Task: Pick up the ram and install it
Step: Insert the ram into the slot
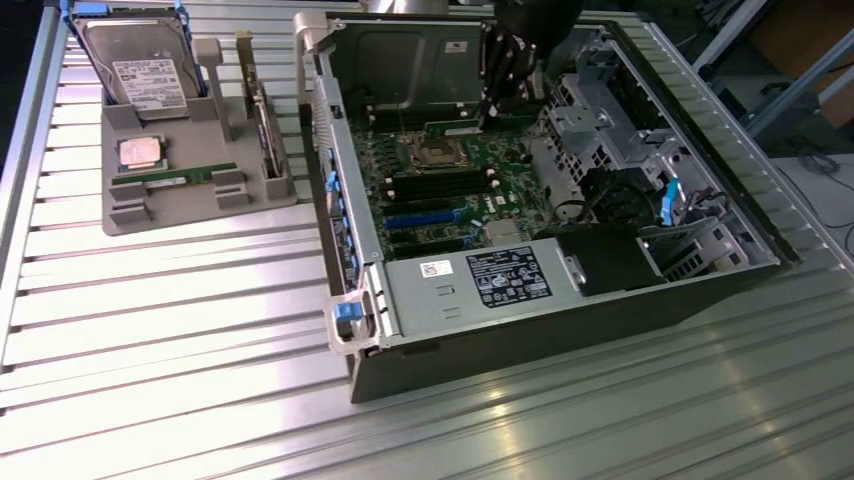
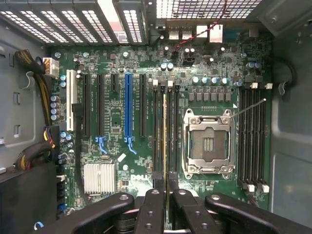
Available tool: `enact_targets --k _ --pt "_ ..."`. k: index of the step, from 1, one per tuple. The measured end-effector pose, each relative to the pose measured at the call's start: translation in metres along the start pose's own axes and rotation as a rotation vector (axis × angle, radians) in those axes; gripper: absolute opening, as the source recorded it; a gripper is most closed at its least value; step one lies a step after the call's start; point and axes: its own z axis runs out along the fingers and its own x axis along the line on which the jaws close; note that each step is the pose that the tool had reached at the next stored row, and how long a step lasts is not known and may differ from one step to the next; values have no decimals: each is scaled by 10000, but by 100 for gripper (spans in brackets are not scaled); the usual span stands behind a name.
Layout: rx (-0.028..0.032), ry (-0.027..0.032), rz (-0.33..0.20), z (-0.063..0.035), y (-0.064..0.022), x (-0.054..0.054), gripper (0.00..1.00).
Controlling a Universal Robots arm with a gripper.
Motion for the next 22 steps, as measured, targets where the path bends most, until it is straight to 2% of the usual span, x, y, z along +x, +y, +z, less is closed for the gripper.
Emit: enact_targets --k 9,19,22 --pt "0 1 0 159 23 24 13" --pt "0 1 0 313 113 72 13" --pt "0 2 0 391 136 70 13"
